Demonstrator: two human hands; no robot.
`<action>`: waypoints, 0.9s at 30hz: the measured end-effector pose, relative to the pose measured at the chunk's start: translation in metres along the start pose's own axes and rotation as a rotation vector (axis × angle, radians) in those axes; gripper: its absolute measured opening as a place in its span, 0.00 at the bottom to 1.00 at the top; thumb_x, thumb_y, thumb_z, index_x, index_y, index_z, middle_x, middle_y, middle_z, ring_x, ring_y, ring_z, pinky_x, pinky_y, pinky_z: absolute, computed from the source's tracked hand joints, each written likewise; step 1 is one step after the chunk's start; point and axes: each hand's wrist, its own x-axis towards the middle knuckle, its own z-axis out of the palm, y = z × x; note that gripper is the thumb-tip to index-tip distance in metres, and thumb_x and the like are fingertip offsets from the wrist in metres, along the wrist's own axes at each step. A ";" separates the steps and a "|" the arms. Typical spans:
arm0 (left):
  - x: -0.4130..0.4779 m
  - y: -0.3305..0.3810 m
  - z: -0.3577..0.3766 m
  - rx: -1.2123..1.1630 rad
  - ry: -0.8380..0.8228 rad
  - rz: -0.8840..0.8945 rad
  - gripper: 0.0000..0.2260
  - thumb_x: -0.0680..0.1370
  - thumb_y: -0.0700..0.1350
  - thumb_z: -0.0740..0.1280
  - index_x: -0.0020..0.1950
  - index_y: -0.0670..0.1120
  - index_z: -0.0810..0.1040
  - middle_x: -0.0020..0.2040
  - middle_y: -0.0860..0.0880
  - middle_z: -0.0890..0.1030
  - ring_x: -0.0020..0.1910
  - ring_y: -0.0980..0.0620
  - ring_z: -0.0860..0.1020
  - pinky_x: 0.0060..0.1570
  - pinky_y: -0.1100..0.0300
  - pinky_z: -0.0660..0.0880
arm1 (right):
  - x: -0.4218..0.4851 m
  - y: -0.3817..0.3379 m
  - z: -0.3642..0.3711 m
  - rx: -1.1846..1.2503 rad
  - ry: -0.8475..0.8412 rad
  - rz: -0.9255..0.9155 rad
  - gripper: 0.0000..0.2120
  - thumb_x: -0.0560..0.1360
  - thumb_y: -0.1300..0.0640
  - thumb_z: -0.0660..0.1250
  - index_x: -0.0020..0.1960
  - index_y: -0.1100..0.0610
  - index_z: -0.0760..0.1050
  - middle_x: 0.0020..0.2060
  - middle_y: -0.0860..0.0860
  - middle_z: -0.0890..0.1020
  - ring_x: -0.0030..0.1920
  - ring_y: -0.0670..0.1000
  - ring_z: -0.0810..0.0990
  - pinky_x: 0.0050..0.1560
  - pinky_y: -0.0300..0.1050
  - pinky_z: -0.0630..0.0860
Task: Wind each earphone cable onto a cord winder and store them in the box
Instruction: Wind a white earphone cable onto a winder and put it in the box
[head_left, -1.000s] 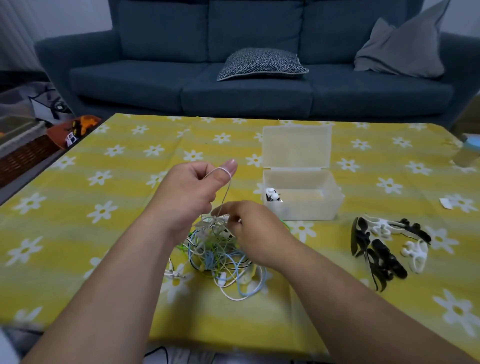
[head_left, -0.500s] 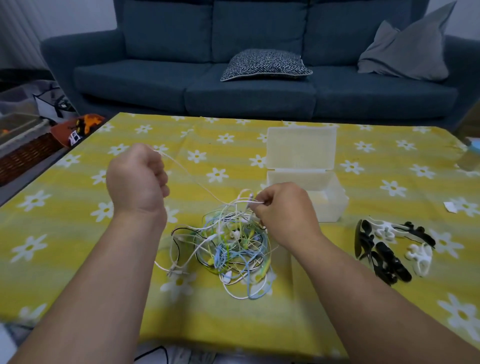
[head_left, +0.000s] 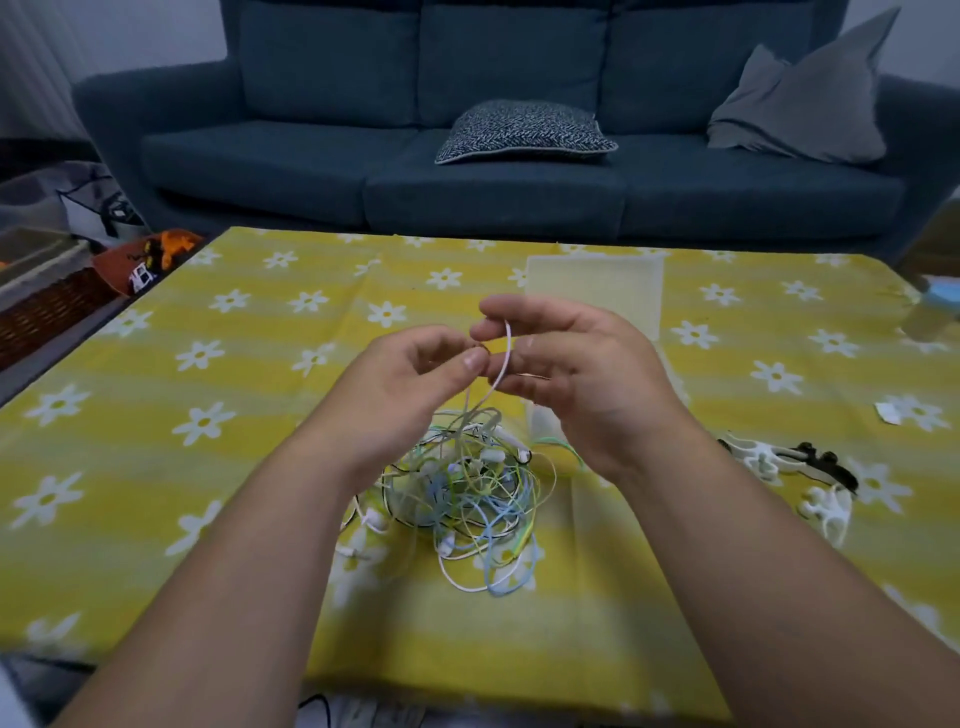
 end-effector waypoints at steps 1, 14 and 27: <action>0.000 0.001 0.001 -0.022 -0.001 0.004 0.07 0.76 0.48 0.69 0.47 0.44 0.79 0.46 0.48 0.86 0.47 0.55 0.82 0.48 0.64 0.75 | -0.001 -0.002 -0.002 0.005 -0.003 -0.006 0.15 0.74 0.72 0.62 0.54 0.58 0.81 0.46 0.53 0.84 0.42 0.54 0.81 0.43 0.42 0.76; 0.008 -0.013 -0.017 0.262 0.535 -0.125 0.33 0.81 0.63 0.54 0.26 0.44 0.77 0.25 0.47 0.79 0.35 0.40 0.81 0.39 0.53 0.74 | -0.009 -0.034 -0.035 0.296 0.050 -0.006 0.17 0.66 0.64 0.65 0.54 0.59 0.78 0.34 0.49 0.78 0.24 0.43 0.65 0.25 0.35 0.58; 0.001 0.021 -0.016 0.160 0.842 0.303 0.25 0.75 0.55 0.71 0.32 0.37 0.66 0.27 0.46 0.62 0.28 0.52 0.59 0.28 0.59 0.59 | -0.003 0.003 -0.052 -0.789 0.199 0.310 0.22 0.81 0.48 0.61 0.37 0.60 0.82 0.26 0.55 0.73 0.29 0.54 0.70 0.39 0.46 0.67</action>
